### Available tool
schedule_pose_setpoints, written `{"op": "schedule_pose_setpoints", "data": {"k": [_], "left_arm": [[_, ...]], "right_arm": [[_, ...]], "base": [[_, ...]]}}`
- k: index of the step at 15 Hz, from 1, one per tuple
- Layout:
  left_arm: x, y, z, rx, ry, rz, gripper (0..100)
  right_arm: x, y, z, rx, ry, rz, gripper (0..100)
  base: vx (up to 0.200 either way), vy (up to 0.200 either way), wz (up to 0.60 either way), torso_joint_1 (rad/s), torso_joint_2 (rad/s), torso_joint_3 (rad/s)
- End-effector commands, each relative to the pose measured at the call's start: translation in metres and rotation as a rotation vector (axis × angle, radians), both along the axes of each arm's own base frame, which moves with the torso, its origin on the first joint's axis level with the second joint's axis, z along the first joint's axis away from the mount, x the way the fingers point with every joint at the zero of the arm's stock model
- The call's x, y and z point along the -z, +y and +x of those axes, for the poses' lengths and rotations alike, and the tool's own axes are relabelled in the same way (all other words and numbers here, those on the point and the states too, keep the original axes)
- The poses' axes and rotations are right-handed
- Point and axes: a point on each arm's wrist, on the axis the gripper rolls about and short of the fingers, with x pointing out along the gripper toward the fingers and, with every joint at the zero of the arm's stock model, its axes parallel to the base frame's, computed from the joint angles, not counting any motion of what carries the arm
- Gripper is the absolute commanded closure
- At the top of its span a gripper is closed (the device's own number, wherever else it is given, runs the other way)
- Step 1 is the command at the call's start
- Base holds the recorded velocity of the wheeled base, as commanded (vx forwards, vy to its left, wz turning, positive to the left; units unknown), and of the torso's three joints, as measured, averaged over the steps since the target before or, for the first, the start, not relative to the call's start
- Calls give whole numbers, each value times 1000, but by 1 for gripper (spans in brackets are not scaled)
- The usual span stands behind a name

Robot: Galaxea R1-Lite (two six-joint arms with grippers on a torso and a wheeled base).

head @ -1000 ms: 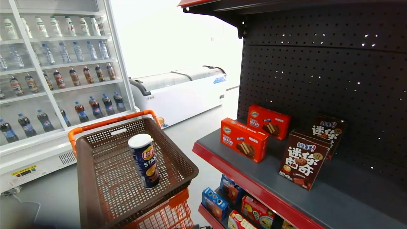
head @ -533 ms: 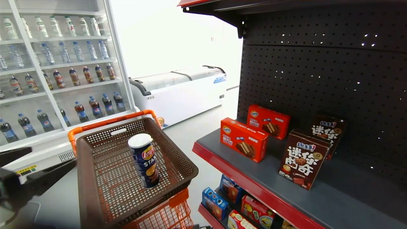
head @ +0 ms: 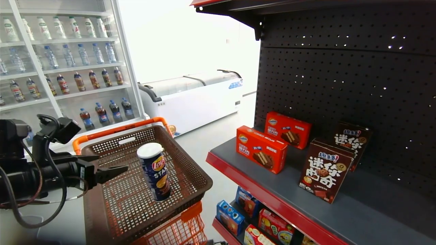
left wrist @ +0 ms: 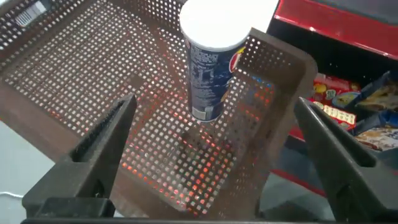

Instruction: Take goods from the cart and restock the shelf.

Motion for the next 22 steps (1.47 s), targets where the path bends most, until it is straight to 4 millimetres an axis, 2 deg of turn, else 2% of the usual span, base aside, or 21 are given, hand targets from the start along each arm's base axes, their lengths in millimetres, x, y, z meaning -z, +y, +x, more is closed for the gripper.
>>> {"op": "schedule_pose_setpoints", "data": {"k": [1,6,11,16,22], "left_arm": [[24,1,20,9,73,-13,0],[50,-12,43,64,82,-6,0],[68,-15,59,74,72,-2,0],[97,-25,84,108,31,5,0],[112,-29,100,123,13,7,0]], "right_arm": [[0,0,0,1,0,0,0],[0,0,0,0,0,0,0],[0,0,0,0,0,0,0],[0,0,0,0,0,0,0],[0,0,0,0,0,0,0]], "base": [[0,0,0,0,0,0],[0,0,0,0,0,0],[0,0,0,0,0,0],[0,0,0,0,0,0],[0,0,0,0,0,0]]}}
